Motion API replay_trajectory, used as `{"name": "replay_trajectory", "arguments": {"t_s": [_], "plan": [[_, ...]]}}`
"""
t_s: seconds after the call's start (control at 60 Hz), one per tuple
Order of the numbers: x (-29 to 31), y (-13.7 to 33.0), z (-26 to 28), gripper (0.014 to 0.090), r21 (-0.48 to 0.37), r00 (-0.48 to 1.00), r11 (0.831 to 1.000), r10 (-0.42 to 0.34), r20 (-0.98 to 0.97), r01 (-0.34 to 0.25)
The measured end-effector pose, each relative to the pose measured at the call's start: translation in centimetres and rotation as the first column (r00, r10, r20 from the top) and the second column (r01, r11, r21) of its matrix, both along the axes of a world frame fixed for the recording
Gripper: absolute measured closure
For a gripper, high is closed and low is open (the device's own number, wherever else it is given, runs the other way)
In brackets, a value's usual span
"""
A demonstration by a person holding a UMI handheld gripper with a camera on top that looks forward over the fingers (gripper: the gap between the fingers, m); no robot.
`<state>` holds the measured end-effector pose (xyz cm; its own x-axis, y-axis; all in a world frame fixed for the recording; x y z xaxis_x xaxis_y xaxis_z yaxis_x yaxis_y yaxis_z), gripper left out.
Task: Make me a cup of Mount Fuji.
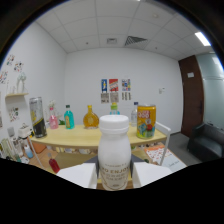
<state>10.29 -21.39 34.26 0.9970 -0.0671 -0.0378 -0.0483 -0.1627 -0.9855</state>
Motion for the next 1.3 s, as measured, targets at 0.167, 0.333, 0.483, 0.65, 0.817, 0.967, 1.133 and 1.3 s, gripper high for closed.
{"name": "replay_trajectory", "arguments": {"t_s": [0.167,0.333,0.483,0.65,0.817,0.967,1.133,1.3], "plan": [[3.3,-2.5,-13.9,0.0563,-0.165,0.996,0.984,-0.071,-0.047,0.062],[4.3,-3.3,-22.1,0.0563,-0.211,0.997,0.974,-0.08,-0.003,0.077],[4.2,-2.7,-24.5,0.0564,-0.237,0.966,0.97,0.008,0.259,0.055],[3.5,-1.1,-23.5,0.0564,-0.244,0.768,0.97,0.153,0.621,0.004],[2.9,0.2,-22.5,0.0566,-0.274,0.438,0.961,0.258,0.861,-0.028],[2.5,0.9,-22.5,0.0565,-0.318,0.131,0.948,0.32,0.938,-0.035],[2.4,1.4,-22.1,0.0563,-0.348,-0.151,0.937,0.342,0.928,-0.016],[1.3,1.8,-21.4,0.0564,-0.338,-0.347,0.941,0.308,0.886,-0.028]]}}
